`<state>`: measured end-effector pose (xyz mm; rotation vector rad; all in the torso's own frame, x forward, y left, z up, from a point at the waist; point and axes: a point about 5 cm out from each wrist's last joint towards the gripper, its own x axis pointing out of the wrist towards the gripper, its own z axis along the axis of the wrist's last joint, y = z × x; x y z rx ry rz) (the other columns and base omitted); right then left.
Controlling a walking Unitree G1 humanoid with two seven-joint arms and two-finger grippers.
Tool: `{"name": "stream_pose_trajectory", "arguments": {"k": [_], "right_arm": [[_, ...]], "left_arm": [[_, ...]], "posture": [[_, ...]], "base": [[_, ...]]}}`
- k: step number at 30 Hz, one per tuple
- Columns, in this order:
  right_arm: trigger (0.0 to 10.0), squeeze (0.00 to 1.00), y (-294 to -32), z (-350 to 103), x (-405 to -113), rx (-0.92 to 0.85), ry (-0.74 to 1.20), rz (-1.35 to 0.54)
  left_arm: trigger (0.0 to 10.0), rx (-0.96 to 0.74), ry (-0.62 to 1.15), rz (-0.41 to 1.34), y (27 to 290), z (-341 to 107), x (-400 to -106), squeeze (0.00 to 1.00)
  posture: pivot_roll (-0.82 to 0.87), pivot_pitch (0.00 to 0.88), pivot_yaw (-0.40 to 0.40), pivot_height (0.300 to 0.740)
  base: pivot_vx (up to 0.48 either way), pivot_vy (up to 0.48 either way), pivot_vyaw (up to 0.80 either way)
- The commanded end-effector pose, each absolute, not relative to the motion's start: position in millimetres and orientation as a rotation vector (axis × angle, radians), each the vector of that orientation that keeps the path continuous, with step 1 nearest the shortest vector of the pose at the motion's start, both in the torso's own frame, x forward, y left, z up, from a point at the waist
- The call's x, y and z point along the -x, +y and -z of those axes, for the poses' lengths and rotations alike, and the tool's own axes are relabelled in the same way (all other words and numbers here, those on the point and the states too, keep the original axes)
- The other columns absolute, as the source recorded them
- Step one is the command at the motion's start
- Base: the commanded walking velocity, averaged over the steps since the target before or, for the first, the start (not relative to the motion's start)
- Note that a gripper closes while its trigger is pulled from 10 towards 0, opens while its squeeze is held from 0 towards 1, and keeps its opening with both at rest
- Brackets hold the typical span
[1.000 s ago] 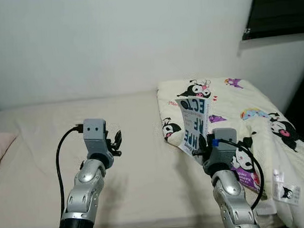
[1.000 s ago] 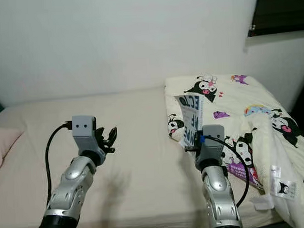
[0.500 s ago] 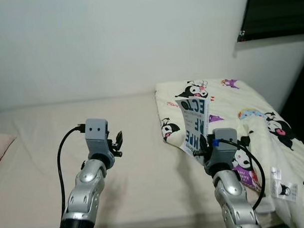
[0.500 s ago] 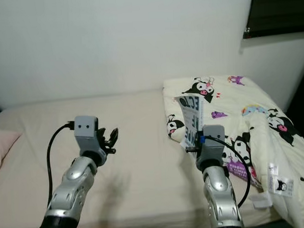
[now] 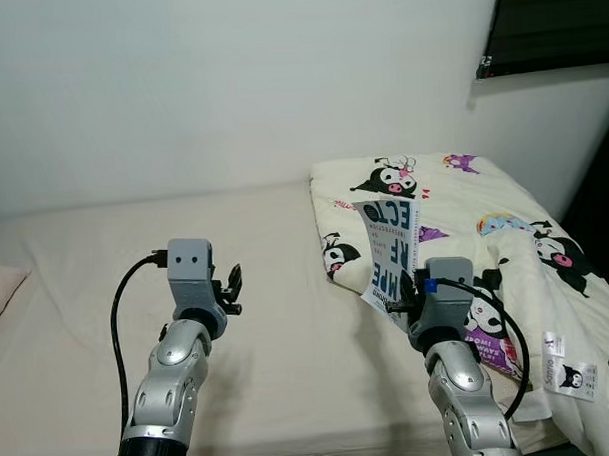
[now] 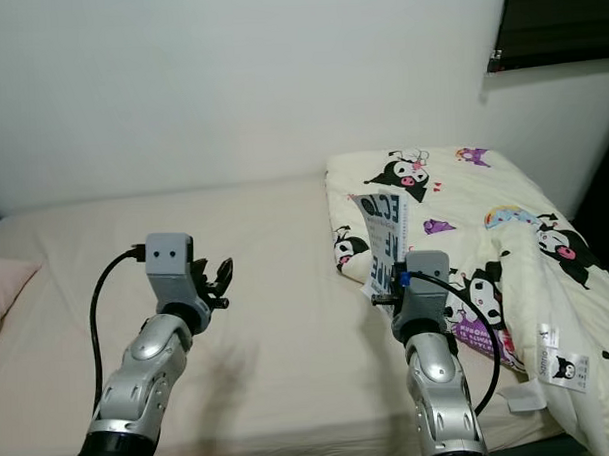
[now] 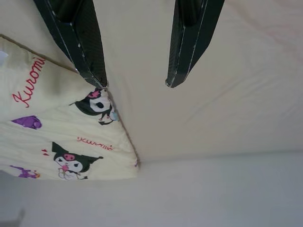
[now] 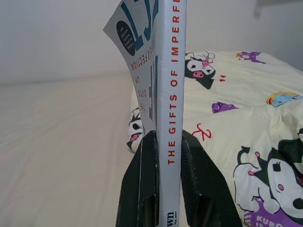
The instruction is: Clean up the room
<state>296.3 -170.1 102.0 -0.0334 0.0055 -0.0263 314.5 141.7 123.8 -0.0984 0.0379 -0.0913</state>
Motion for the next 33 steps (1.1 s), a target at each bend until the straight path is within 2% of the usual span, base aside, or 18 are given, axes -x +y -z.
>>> {"name": "stream_pose_trajectory", "arguments": {"k": [1,7,16,33], "right_arm": [[10.0,0.00,-164.6,-104.9,-299.6,0.037,-0.005,0.012],[10.0,0.00,-165.0,-102.2,-299.0,0.057,0.010,0.013],[10.0,0.00,-165.3,-101.7,-299.2,0.053,0.012,0.014],[10.0,0.00,-163.5,-102.0,-299.3,0.030,0.011,0.001]], "left_arm": [[10.0,0.085,0.050,0.085,145.6,-120.1,-313.2,0.00],[10.0,0.062,0.062,0.110,143.3,-117.0,-312.0,0.00],[10.0,0.058,0.058,0.121,140.5,-117.2,-311.3,0.00],[10.0,0.095,0.080,0.082,145.1,-114.5,-312.5,0.00]], "posture": [[-0.01,0.000,0.021,0.740],[-0.01,0.000,0.021,0.740],[-0.01,0.000,0.022,0.740],[-0.01,0.000,0.017,0.740]], "base": [[0.000,0.000,0.00],[0.000,0.000,0.16],[0.000,-0.468,0.80],[0.000,0.000,0.00]]}}
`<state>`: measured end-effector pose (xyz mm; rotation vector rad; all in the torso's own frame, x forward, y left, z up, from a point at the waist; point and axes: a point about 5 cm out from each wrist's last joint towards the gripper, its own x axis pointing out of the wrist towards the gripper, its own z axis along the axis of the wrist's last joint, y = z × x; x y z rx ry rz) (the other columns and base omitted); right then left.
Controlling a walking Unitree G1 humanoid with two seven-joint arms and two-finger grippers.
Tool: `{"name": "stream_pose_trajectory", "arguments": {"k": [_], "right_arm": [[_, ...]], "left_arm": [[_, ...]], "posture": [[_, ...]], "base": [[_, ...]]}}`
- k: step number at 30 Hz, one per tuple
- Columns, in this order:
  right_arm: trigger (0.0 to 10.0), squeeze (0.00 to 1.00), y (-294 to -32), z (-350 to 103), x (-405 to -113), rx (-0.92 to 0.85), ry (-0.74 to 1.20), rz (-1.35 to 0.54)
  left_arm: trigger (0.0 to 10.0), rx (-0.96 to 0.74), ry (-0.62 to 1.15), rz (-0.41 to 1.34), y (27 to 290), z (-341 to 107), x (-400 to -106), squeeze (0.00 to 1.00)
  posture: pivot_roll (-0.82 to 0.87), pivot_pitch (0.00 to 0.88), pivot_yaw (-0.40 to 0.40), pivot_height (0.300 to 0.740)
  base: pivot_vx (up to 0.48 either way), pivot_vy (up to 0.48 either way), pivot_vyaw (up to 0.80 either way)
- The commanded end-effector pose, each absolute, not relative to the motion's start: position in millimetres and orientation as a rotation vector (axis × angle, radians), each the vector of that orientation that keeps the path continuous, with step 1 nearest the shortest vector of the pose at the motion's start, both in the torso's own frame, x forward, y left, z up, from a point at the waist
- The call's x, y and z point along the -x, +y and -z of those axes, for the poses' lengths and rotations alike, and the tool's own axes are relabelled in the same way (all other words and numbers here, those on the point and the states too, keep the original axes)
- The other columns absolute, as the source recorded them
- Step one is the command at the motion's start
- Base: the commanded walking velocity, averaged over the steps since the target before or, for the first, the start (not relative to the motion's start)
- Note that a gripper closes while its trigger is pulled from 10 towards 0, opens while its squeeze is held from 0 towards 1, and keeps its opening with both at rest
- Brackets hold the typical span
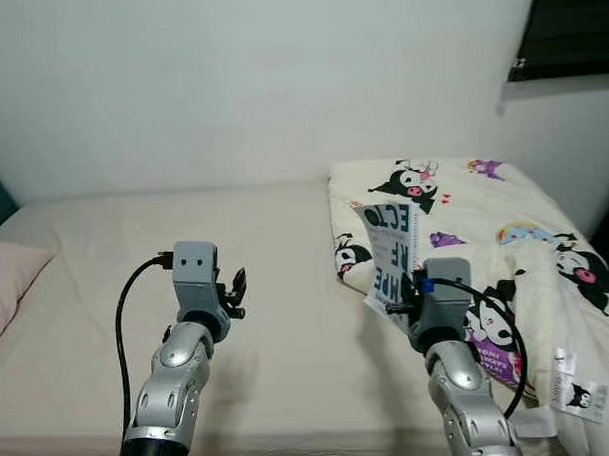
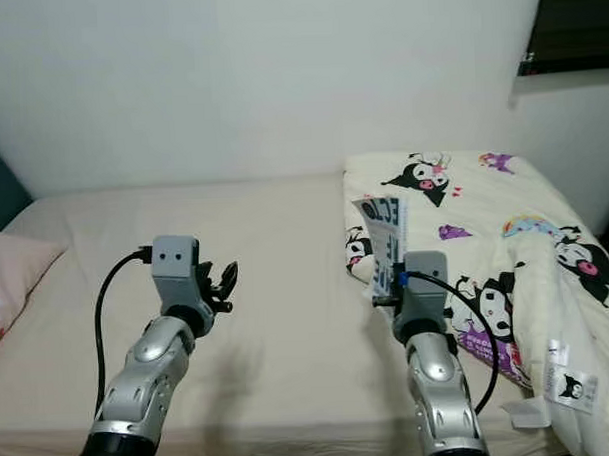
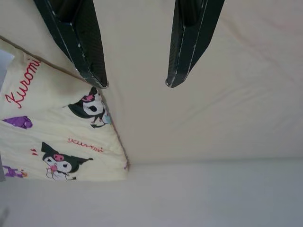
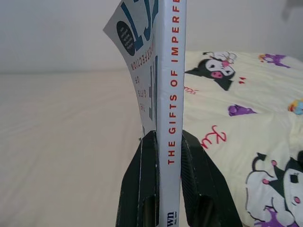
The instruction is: Clean up the room
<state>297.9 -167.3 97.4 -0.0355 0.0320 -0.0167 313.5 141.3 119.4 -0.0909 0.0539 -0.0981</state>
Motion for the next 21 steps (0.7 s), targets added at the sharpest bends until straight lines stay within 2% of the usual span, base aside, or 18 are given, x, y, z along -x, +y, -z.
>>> {"name": "stream_pose_trajectory", "arguments": {"k": [1,10,18,21], "right_arm": [[10.0,0.00,-163.4,-102.0,-299.5,0.030,0.011,0.001],[10.0,0.00,-164.9,-101.5,-300.2,0.021,0.012,0.013],[10.0,0.00,-163.2,-102.2,-301.1,0.017,0.009,0.008],[10.0,0.00,-162.7,-102.3,-301.3,0.016,0.008,0.005]], "left_arm": [[10.0,0.087,0.075,0.085,145.3,-115.2,-312.8,0.00],[10.0,0.002,0.041,0.127,142.3,-117.6,-312.6,0.00],[10.0,0.006,0.033,0.122,142.6,-119.4,-313.3,0.00],[10.0,0.009,0.032,0.120,142.9,-119.9,-313.4,0.00]], "posture": [[-0.01,0.000,0.018,0.740],[0.00,0.000,0.016,0.740],[0.00,0.000,0.013,0.740],[0.00,0.003,0.012,0.740]], "base": [[0.000,0.000,0.00],[0.000,0.000,0.00],[0.000,0.000,0.00],[0.000,0.312,0.00]]}}
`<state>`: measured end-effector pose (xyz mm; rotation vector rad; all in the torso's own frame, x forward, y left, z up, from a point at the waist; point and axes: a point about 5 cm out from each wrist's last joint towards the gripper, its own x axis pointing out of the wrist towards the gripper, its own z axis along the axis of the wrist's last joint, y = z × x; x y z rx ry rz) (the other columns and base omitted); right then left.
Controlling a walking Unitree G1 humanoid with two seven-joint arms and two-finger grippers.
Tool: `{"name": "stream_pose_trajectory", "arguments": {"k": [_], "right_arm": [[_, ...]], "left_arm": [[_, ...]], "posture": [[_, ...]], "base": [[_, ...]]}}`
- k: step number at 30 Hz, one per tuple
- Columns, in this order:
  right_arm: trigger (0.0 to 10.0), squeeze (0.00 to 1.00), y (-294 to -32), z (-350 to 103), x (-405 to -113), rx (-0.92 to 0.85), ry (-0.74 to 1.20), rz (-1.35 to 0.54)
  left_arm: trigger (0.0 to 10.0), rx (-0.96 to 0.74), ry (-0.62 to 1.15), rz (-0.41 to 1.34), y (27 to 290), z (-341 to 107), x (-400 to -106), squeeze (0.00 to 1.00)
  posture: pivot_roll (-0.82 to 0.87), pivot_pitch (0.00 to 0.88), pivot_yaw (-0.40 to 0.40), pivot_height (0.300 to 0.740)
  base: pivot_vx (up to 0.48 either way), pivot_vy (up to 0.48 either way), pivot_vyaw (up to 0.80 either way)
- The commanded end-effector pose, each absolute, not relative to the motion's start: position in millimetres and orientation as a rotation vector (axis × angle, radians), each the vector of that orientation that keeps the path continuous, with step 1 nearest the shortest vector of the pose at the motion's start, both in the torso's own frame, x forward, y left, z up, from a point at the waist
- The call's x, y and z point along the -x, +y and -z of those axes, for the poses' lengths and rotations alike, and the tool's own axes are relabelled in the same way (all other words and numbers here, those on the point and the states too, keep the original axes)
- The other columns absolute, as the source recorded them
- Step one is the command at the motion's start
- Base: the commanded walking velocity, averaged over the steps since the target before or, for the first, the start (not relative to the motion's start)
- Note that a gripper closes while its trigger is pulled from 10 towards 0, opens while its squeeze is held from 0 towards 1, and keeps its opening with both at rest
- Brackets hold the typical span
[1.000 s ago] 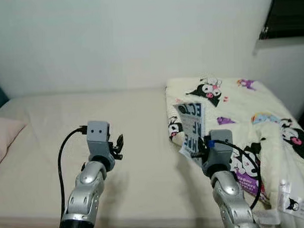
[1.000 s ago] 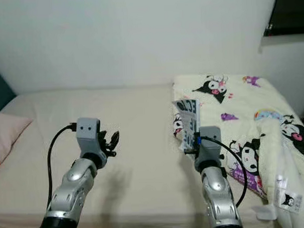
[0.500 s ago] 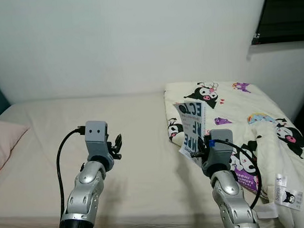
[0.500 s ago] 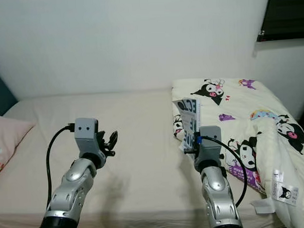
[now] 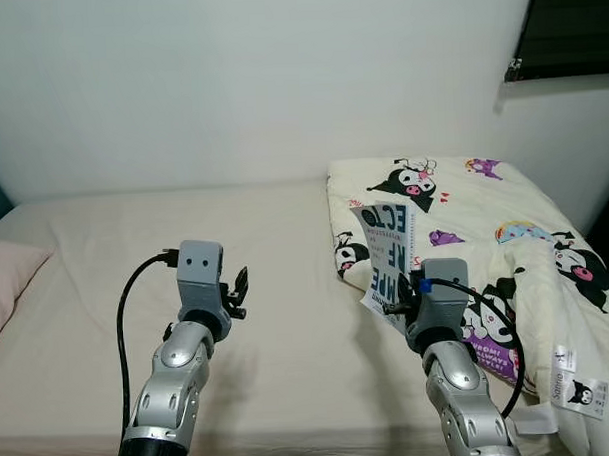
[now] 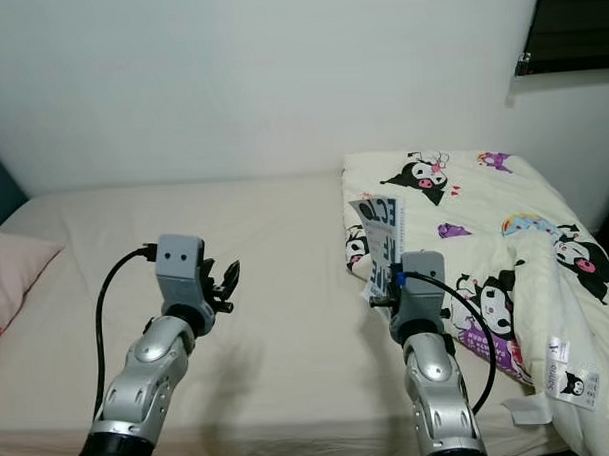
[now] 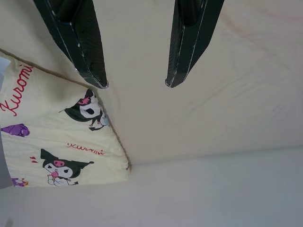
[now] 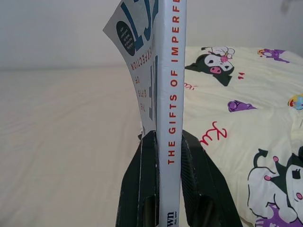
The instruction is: Clean up the room
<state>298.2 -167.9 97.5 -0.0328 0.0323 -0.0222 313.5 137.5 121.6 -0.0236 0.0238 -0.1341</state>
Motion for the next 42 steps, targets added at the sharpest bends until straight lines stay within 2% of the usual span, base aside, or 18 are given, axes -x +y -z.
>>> {"name": "stream_pose_trajectory", "arguments": {"k": [1,33,42], "right_arm": [[10.0,0.00,-162.5,-102.2,-301.4,0.014,0.009,0.003],[10.0,0.00,-156.2,-104.2,-304.9,0.004,-0.009,-0.035],[10.0,0.00,-152.8,-105.4,-305.8,0.010,-0.015,-0.046]], "left_arm": [[10.0,0.011,0.032,0.119,143.2,-120.0,-313.2,0.00],[10.0,0.010,0.023,0.103,149.7,-121.3,-312.2,0.00],[10.0,0.005,0.022,0.105,151.1,-122.5,-312.3,0.00]], "posture": [[0.00,0.002,0.011,0.740],[0.02,0.001,0.009,0.740],[0.03,0.000,0.015,0.740]], "base": [[0.000,0.405,0.00],[0.000,0.459,0.00],[0.000,0.464,0.80]]}}
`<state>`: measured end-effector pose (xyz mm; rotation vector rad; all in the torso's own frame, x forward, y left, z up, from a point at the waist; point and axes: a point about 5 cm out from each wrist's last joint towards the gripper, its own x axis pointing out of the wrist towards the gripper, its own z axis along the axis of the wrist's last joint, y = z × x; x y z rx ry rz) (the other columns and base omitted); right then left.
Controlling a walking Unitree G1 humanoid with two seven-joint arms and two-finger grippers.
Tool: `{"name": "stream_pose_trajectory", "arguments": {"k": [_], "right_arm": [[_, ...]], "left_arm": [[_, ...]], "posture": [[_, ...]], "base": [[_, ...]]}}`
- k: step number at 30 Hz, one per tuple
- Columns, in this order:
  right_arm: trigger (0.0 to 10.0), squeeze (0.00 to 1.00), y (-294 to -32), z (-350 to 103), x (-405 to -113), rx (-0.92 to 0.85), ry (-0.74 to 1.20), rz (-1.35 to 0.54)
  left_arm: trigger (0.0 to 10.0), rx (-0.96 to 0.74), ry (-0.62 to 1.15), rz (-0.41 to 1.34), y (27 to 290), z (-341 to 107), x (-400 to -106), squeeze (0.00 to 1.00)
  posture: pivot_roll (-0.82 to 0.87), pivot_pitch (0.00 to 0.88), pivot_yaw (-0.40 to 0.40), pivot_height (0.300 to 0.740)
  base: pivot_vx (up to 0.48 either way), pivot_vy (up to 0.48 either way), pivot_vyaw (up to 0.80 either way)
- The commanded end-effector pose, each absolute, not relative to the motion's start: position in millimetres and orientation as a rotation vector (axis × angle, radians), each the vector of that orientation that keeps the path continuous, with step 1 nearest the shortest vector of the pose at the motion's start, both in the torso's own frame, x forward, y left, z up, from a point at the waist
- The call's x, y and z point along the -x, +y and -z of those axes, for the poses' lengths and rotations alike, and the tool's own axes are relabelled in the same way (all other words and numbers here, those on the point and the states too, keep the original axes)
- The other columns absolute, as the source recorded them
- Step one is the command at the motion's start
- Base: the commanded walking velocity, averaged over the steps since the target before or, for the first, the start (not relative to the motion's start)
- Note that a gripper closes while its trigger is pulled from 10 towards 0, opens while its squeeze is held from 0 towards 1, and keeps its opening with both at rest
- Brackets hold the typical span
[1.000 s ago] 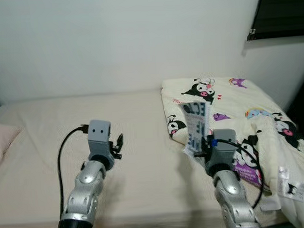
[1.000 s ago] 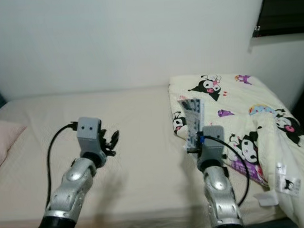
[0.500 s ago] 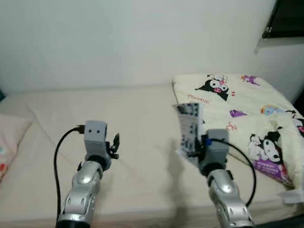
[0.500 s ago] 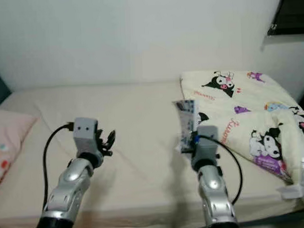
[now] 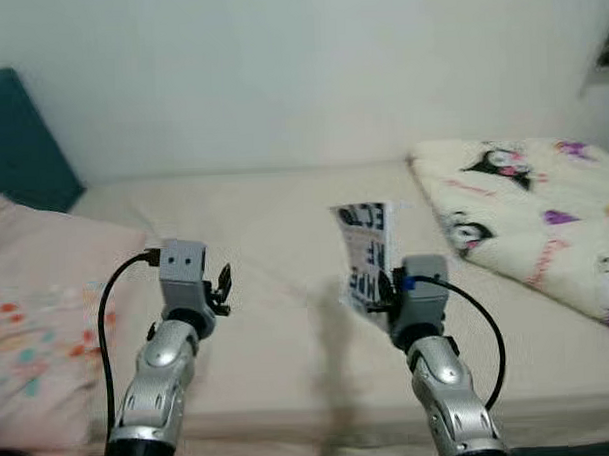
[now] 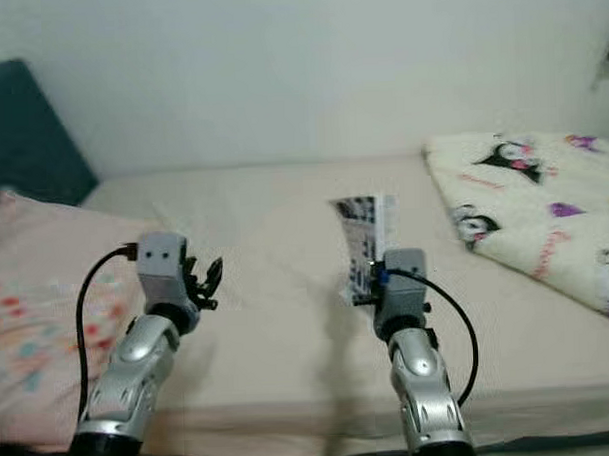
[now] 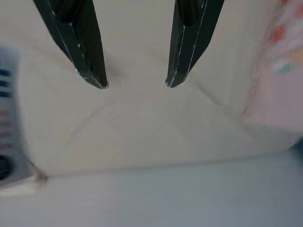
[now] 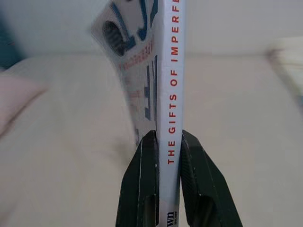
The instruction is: Clean up the room
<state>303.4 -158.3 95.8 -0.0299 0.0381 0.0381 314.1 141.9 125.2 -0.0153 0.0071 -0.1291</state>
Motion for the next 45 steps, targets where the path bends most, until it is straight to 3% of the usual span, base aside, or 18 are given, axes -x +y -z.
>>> {"name": "stream_pose_trajectory", "arguments": {"k": [1,11,26,45], "right_arm": [[10.0,0.00,-152.8,-105.4,-305.8,0.010,-0.015,-0.046],[10.0,0.00,-150.6,-105.2,-306.4,-0.045,-0.027,-0.037],[10.0,0.00,-148.9,-107.5,-309.4,-0.084,-0.054,-0.025],[10.0,0.00,-156.6,-102.1,-307.7,-0.037,-0.006,-0.035]], "left_arm": [[10.0,0.005,0.022,0.105,151.1,-122.5,-312.3,0.00],[10.0,-0.006,0.020,0.107,153.8,-124.5,-312.7,0.00],[10.0,-0.044,0.003,0.139,150.7,-131.7,-315.9,0.00],[10.0,-0.008,0.006,0.140,141.3,-128.8,-317.1,0.00]], "posture": [[0.03,0.000,0.015,0.740],[0.04,0.000,0.022,0.740],[0.05,0.000,0.044,0.740],[0.02,0.000,0.016,0.740]], "base": [[0.000,0.465,0.80],[0.000,0.462,0.00],[0.000,-0.453,0.00],[0.000,0.000,0.00]]}}
